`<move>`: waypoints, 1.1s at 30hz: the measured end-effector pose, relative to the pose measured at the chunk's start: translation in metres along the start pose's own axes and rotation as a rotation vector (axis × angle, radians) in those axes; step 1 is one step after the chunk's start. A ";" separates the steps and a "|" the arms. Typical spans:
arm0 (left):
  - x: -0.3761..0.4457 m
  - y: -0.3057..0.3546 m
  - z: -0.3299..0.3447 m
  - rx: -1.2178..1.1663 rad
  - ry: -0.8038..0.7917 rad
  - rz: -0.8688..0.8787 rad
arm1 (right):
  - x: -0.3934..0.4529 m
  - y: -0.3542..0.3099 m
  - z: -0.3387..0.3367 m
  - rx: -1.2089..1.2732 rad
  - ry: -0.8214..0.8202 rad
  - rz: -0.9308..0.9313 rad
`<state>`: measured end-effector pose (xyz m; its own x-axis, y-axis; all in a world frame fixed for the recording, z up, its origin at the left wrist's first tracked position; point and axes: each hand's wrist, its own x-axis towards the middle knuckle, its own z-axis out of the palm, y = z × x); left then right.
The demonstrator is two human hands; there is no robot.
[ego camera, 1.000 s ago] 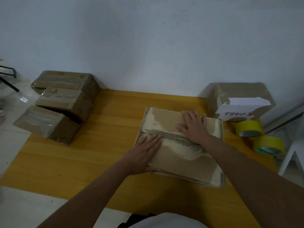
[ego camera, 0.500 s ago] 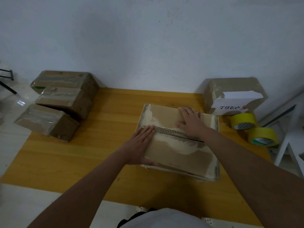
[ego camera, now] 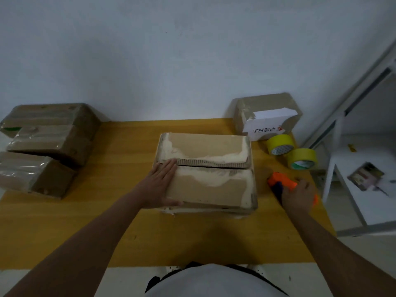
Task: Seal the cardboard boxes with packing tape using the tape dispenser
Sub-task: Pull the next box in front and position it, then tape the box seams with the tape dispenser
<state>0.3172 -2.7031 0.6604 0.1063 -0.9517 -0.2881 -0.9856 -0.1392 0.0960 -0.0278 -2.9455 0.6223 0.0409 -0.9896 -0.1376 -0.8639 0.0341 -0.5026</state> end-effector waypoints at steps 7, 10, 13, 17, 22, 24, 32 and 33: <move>0.002 0.000 0.000 0.037 -0.004 -0.004 | 0.002 0.036 -0.006 -0.370 -0.312 -0.019; 0.002 0.000 0.000 0.037 -0.011 -0.010 | 0.005 0.039 -0.001 -0.493 -0.299 -0.093; 0.003 0.000 0.000 0.028 -0.007 -0.006 | 0.007 0.039 0.002 -0.531 -0.304 -0.101; 0.003 -0.002 0.001 0.027 0.012 0.000 | 0.013 0.033 -0.010 -0.312 -0.228 -0.104; 0.002 -0.001 0.005 0.023 0.057 0.011 | 0.015 -0.022 -0.055 0.295 -0.014 -0.100; 0.002 -0.002 0.005 0.018 0.057 0.015 | 0.007 -0.059 -0.070 0.478 0.005 -0.182; 0.002 -0.004 0.007 -0.009 0.101 0.041 | -0.052 -0.199 -0.037 0.554 -0.395 -0.554; 0.001 -0.004 0.008 -0.003 0.119 0.050 | -0.056 -0.208 -0.027 0.520 -0.429 -0.580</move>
<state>0.3201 -2.7013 0.6519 0.0719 -0.9832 -0.1680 -0.9897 -0.0911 0.1100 0.1367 -2.9013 0.7574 0.6756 -0.7373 0.0035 -0.3159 -0.2937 -0.9022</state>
